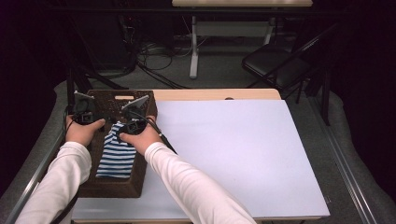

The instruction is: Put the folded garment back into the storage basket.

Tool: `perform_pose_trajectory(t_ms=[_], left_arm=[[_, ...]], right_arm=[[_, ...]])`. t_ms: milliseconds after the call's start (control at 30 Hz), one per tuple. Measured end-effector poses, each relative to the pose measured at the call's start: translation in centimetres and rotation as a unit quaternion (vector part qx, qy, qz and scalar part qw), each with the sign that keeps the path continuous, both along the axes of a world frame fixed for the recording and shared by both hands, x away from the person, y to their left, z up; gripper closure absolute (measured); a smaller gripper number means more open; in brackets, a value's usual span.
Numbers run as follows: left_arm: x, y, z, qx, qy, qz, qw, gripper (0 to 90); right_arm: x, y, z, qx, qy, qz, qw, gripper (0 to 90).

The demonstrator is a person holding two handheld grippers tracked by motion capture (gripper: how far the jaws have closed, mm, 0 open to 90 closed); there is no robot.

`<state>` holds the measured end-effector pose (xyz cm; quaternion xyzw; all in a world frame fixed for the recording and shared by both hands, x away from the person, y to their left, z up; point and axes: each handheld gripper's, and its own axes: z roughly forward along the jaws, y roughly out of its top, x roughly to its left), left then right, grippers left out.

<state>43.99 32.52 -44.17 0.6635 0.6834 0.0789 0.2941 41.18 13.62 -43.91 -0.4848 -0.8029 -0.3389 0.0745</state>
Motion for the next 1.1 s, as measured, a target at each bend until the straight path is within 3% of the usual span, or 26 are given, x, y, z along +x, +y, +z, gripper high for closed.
perform_pose_trajectory(t_ms=[400, 567, 700, 833, 1100], left_arm=[[0.1, -1.5, 0.3, 0.014, -0.011, -0.018, 0.9997, 37.0], [0.1, -2.1, 0.6, 0.024, -0.019, -0.029, 0.9991, 36.8], [0.0, -2.6, 0.7, 0.026, -0.023, -0.034, 0.9988, 37.9], [0.0, -2.8, 1.0, 0.025, -0.026, -0.04, 0.9985, 39.4], [-0.1, -3.8, 1.5, 0.035, -0.033, -0.054, 0.9974, 41.5]], right_arm=[[-0.6, 0.0, 0.6, -0.002, -0.052, 0.026, 0.9983, 43.5], [-0.9, 0.0, 1.2, -0.015, -0.086, 0.049, 0.995, 39.6], [-1.1, -0.2, 1.7, -0.017, -0.097, 0.06, 0.9933, 40.1], [-1.2, -0.5, 2.2, -0.023, -0.104, 0.074, 0.9915, 44.5], [-1.3, -1.1, 2.9, -0.012, -0.082, 0.088, 0.9927, 53.1]])
